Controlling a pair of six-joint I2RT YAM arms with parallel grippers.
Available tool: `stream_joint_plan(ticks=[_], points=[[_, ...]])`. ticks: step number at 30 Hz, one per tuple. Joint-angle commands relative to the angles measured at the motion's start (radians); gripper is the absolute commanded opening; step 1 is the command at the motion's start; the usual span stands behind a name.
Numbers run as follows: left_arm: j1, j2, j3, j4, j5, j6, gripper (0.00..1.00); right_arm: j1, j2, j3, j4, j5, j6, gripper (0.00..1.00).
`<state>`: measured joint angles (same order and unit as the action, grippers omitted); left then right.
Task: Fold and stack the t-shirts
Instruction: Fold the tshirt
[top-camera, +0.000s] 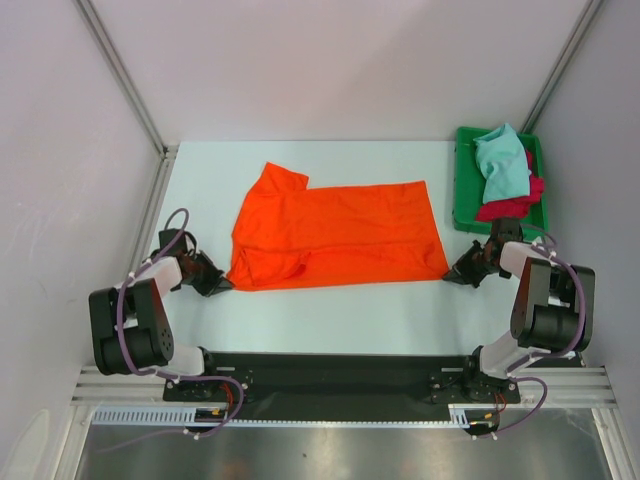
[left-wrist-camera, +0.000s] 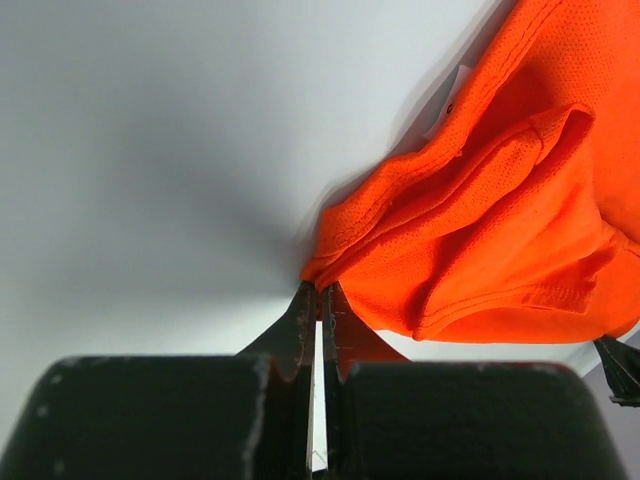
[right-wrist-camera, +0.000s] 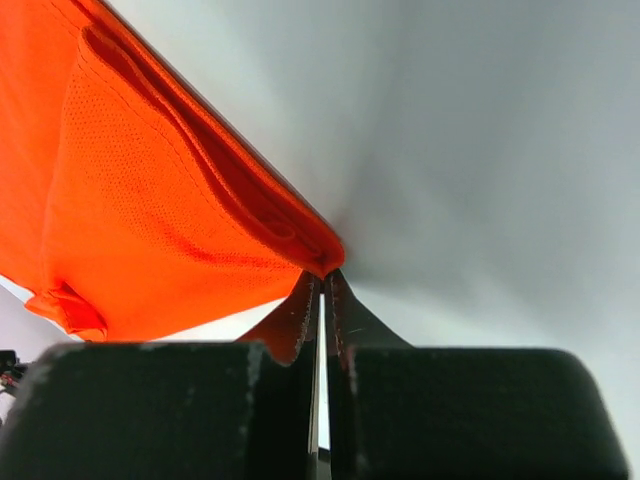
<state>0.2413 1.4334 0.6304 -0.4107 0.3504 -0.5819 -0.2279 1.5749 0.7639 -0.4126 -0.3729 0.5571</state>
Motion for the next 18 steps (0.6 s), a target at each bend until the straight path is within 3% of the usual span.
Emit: stream_joint_plan(ticks=[1, 7, 12, 18], points=[[0.024, 0.002, 0.008, 0.007, -0.125, 0.07, 0.0, -0.004, -0.053, -0.047, -0.035, 0.046, -0.011, 0.0], [0.052, 0.007, 0.012, 0.004, -0.146, 0.073, 0.0, 0.033, -0.082, -0.083, -0.043, 0.043, -0.011, 0.0], [0.064, 0.053, 0.068, 0.021, -0.175, 0.068, 0.0, 0.142, -0.113, -0.152, -0.04, 0.045, 0.021, 0.0], [0.064, 0.038, 0.042, 0.026, -0.165, 0.039, 0.0, 0.124, -0.159, -0.187, -0.055, 0.066, -0.012, 0.0]])
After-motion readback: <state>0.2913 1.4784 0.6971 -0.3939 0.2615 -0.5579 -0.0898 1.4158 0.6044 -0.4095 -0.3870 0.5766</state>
